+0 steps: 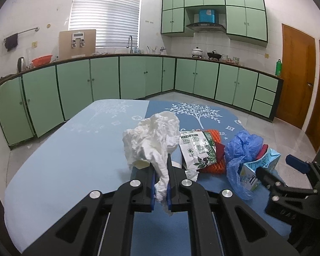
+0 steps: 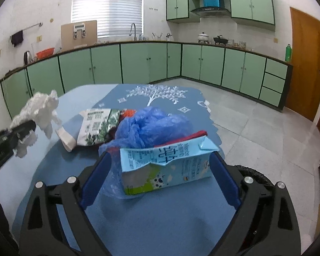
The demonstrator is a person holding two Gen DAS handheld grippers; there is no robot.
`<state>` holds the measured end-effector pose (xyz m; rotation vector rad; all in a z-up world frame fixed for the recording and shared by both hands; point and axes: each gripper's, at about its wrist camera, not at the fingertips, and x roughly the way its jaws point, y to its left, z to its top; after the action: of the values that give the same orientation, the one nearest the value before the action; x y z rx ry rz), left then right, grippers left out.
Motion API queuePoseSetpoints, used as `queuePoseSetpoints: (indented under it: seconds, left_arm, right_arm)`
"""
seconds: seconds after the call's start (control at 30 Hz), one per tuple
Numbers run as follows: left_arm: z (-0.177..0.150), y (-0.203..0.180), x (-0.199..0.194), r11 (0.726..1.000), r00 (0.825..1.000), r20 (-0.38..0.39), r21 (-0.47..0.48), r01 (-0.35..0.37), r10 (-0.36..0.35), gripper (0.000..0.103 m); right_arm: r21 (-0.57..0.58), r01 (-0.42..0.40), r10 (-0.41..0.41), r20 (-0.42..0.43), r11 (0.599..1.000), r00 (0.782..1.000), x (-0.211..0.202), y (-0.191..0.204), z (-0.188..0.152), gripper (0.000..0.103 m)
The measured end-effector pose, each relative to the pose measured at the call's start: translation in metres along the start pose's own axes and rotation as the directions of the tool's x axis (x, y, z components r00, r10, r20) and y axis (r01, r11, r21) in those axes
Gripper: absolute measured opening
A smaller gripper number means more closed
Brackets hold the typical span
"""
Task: Collect trash
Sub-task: 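Grasp another white tissue with the left tool and lift it, then move the right tool to the blue milk carton while the left tool holds the tissue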
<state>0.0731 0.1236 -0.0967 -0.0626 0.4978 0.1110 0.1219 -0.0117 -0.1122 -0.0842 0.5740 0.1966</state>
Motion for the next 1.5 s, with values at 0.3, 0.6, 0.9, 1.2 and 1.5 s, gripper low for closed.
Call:
queuePoseSetpoints:
  seconds: [0.3,0.6,0.9,1.2,1.5]
  left_arm:
    - [0.0,-0.003,0.0,1.0,1.0,-0.003,0.013,0.002,-0.002,0.008]
    - [0.0,-0.004,-0.001,1.0,1.0,-0.008,0.021,0.015,-0.015,0.008]
    - [0.001,-0.004,0.003,0.999,0.999,-0.019,0.036,0.035,-0.034,0.008]
    - [0.0,0.007,0.013,0.999,0.999,-0.039,0.026,0.024,-0.023,0.008]
    - [-0.003,0.011,0.02,0.999,0.998,-0.051,0.01,0.035,-0.034,0.008]
  right_arm:
    - [-0.003,0.031,-0.031,-0.036,1.0,0.999,0.009,-0.005,-0.002,0.09]
    - [0.009,0.065,-0.064,-0.055,0.998,0.996,-0.004,-0.03,-0.005,0.09]
    - [0.082,0.036,-0.031,-0.064,0.996,0.997,-0.003,-0.026,-0.006,0.09]
    - [0.119,0.117,-0.107,-0.091,0.986,0.99,0.024,-0.01,0.002,0.09]
    - [0.149,0.122,-0.103,-0.127,0.981,0.987,0.041,-0.018,0.001,0.088]
